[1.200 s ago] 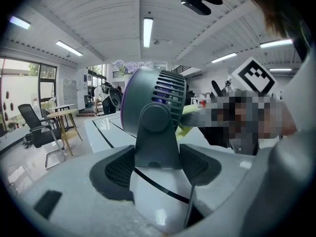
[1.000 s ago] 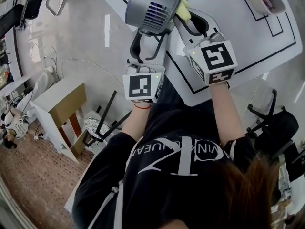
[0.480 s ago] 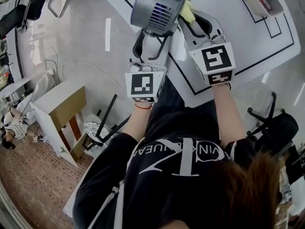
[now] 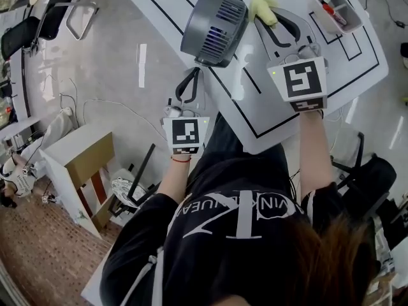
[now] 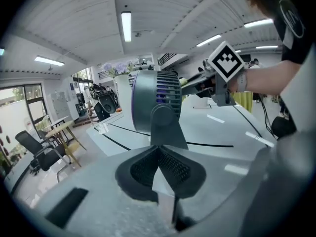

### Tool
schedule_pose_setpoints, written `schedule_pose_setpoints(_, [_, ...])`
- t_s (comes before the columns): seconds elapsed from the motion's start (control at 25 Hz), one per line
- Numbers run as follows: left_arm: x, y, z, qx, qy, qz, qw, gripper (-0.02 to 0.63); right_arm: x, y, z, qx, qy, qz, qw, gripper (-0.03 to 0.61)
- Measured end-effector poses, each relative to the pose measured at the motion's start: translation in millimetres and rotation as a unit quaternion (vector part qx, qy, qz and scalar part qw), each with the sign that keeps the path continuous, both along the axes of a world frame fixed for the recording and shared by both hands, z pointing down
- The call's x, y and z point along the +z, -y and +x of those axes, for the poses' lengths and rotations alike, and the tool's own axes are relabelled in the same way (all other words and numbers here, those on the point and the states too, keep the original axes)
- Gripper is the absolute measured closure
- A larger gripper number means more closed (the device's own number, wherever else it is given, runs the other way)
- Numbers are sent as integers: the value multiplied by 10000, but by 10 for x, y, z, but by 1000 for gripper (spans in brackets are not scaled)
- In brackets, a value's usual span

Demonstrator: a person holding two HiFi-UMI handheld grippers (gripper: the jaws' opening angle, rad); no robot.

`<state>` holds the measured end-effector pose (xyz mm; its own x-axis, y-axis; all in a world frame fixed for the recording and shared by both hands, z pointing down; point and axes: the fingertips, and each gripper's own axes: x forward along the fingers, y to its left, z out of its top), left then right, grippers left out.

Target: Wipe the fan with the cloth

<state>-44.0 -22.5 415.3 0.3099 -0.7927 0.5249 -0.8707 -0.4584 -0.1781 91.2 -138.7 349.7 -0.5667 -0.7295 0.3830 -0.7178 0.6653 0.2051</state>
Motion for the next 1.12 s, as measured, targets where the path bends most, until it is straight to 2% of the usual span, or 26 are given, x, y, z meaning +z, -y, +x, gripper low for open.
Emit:
schedule_pose_setpoints(0.16, [-6, 126, -133, -247, -69, -18, 9997, 603, -165, 145, -69, -170, -82, 234, 9995, 489])
schedule_pose_setpoints(0.36, [-40, 290, -161, -329, -151, 87, 9993, 603, -242, 285, -178, -548, -285, 340, 9975, 489])
schedule_pose_setpoints(0.64, [-3, 408, -345, -410, -256, 0, 9988, 603, -368, 312, -325, -1072, -123, 30, 9942, 492])
schedule_pose_setpoints(0.8, [-2, 490, -312, -290, -289, 32, 9992, 603, -508, 172, -356, -1242, 226, -185, 9918, 495])
schedule_pose_setpoints(1.12, [-41, 605, -266, -13, -351, 65, 9994, 603, -684, -146, -533, -1362, -23, -38, 9907, 495])
